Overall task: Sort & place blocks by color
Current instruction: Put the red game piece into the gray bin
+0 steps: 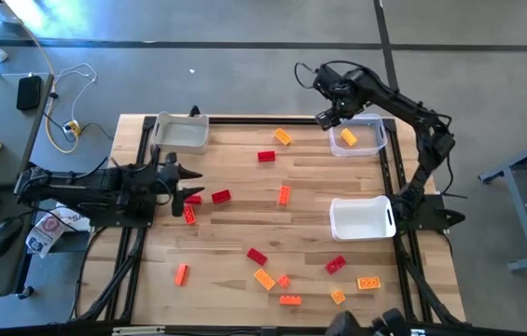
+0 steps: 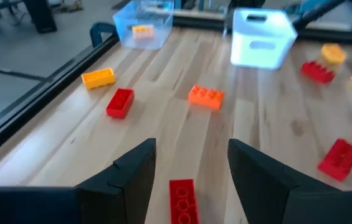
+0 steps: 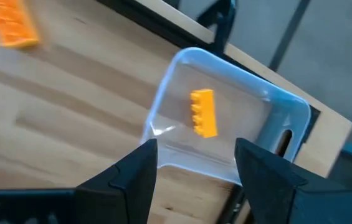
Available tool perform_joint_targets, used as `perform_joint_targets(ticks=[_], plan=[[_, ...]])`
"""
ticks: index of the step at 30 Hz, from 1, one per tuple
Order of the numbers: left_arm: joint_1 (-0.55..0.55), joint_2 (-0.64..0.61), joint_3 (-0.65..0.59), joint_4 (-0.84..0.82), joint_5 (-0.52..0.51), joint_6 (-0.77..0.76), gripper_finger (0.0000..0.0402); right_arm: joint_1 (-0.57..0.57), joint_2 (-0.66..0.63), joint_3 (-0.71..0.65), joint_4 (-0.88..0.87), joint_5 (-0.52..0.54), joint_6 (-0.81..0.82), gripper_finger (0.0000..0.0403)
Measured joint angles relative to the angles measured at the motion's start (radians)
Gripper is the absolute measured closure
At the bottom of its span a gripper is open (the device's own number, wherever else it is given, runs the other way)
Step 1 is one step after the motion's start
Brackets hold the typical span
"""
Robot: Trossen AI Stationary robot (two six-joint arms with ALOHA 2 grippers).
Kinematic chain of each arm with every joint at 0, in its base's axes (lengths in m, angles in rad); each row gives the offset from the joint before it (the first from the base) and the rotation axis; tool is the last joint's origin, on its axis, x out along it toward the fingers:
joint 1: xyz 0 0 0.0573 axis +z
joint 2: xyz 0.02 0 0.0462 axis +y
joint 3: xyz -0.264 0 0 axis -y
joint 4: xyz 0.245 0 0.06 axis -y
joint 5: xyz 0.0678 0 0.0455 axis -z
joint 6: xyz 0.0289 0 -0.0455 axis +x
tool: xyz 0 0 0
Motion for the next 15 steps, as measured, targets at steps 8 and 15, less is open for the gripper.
perform_joint_targets(ticks=[8,15], plan=[[0.001,0.227,0.075,0.001,-0.031,-0.008,0.0216,0.125,-0.076,0.000,0.038,0.005,0.048,0.0201],[0.003,0.377,0.108,0.008,-0.031,-0.044,0.0216,0.204,-0.078,0.000,0.044,0.033,0.050,0.0201]])
